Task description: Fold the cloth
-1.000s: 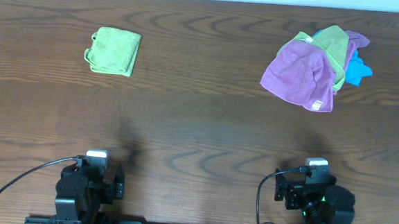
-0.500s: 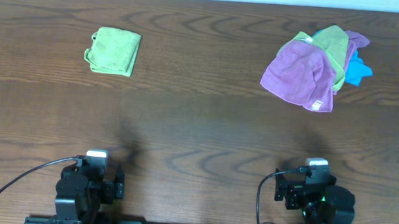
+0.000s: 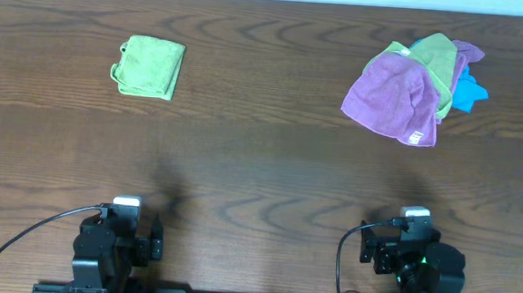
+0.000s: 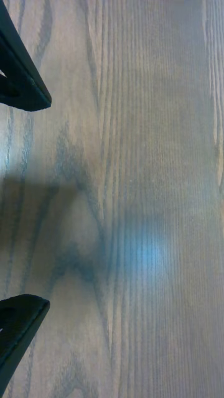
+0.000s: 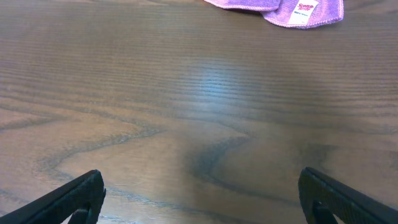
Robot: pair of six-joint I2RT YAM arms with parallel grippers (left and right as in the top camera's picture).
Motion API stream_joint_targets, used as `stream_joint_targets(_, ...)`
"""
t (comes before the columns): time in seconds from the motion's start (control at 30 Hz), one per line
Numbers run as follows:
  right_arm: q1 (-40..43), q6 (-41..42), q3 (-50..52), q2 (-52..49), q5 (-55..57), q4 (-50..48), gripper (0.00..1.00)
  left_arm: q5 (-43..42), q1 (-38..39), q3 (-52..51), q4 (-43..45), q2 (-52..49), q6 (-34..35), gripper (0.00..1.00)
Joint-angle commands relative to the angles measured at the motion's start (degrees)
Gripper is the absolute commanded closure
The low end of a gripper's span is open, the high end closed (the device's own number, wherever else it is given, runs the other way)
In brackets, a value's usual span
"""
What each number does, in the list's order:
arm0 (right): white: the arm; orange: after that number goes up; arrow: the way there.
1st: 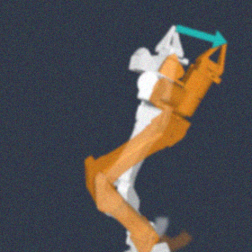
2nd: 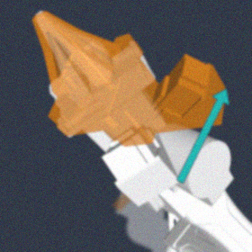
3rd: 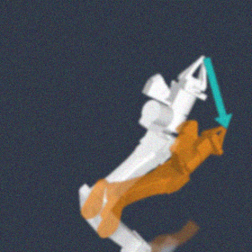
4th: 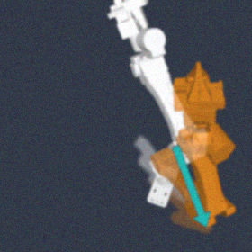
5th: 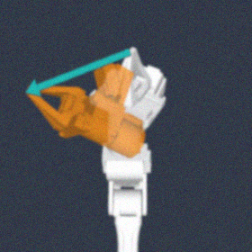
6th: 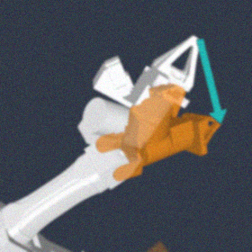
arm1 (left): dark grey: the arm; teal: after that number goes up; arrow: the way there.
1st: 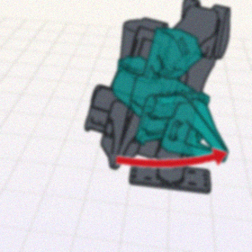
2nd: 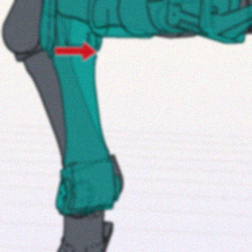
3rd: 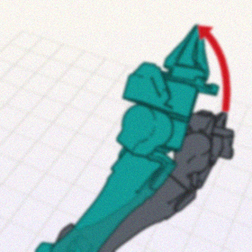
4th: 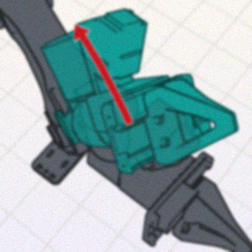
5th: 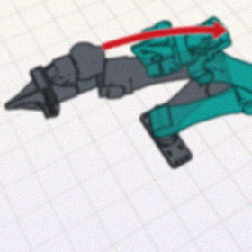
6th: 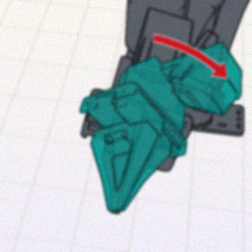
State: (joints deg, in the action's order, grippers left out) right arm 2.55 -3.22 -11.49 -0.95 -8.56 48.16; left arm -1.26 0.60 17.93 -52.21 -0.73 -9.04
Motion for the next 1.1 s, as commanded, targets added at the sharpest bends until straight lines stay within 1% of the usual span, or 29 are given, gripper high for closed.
stream_joint_targets(0.0, 0.4, -0.7, 0.7, 0.6, -0.5, 0.2, 0.01, 1.3, 0.3, -2.0, -1.5, 0.5, -1.2, 0.05)
stream_joint_targets(0.3, 0.5, -0.7, 0.4, 0.3, 0.7, -0.7, 0.01, 1.3, 0.3, -2.0, -1.5, 0.5, -1.2, 0.05)
stream_joint_targets(0.37, 0.5, -0.7, -0.9, -1.3, 0.7, -2.2, 0.01, 1.3, 0.3, -2.0, -1.5, 0.5, -1.2, 0.05)
stream_joint_targets(0.43, 0.5, 0.4, -3.9, -5.1, 0.7, -2.6, 0.01, 1.3, 0.3, -2.0, -1.5, 0.5, -1.2, 0.05)
stream_joint_targets(0.53, 0.5, 3.4, -12.0, -15.7, 2.5, -2.4, 0.01, 1.3, 0.3, -2.0, -1.5, 0.5, -1.2, 0.05)
stream_joint_targets(0.87, 1.3, 4.1, -43.8, -52.6, 3.4, 2.1, 0.01, 1.3, 0.3, -2.0, -1.5, 0.5, -1.2, 0.05)
stream_joint_targets(1.07, 1.7, 5.1, -58.2, -70.3, 4.5, 4.6, 0.01, 1.3, 0.3, -2.0, -1.5, 0.5, -1.2, 0.05)
